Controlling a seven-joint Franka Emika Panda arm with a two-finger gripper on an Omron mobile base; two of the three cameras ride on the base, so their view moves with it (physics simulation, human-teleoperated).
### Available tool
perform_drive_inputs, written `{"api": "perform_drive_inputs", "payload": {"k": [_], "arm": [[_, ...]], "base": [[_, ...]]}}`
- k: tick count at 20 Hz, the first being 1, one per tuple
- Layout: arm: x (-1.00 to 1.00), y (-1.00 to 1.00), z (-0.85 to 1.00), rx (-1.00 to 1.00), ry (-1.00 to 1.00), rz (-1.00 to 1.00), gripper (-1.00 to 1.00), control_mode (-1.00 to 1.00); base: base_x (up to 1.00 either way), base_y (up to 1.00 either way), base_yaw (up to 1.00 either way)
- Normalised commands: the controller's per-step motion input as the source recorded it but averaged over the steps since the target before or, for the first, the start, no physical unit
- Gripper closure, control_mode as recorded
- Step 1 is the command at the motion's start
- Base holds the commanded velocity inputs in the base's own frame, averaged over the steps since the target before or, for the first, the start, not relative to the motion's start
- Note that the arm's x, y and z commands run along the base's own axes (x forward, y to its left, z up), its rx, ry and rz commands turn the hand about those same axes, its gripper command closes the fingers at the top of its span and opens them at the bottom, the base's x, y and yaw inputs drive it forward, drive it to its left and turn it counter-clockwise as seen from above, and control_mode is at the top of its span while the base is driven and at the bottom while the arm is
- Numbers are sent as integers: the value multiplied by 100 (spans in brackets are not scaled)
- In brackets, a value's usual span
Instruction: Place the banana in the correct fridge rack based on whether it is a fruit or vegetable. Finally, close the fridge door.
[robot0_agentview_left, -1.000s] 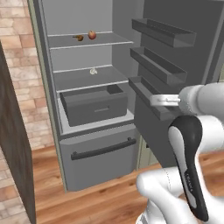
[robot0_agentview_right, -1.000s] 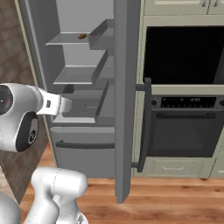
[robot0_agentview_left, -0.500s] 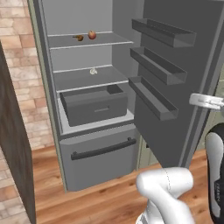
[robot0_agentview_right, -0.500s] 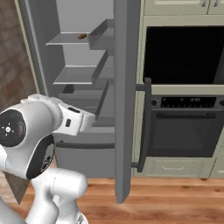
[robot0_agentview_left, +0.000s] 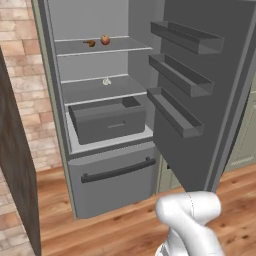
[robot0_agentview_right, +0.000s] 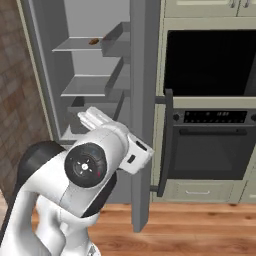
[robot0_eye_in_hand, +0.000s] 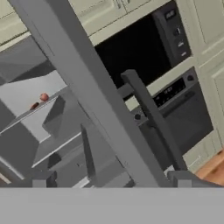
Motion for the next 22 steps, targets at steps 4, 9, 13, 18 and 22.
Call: {"api": "perform_drive_inputs", "payload": {"k": [4,9,13,18,22], "arm": [[28,-77,-16,30,0,-3,-100,-100],[47,-61,-22,24,0,0,-100,-100],[48,-56,-20,22,0,0,-100,-100],[62,-43,-29,21,0,0,-100,-100],[85,-28,-25,18,0,3,-100,-100]], "base": [[0,0,0],[0,0,0],[0,0,0],[0,0,0],[0,0,0]]}}
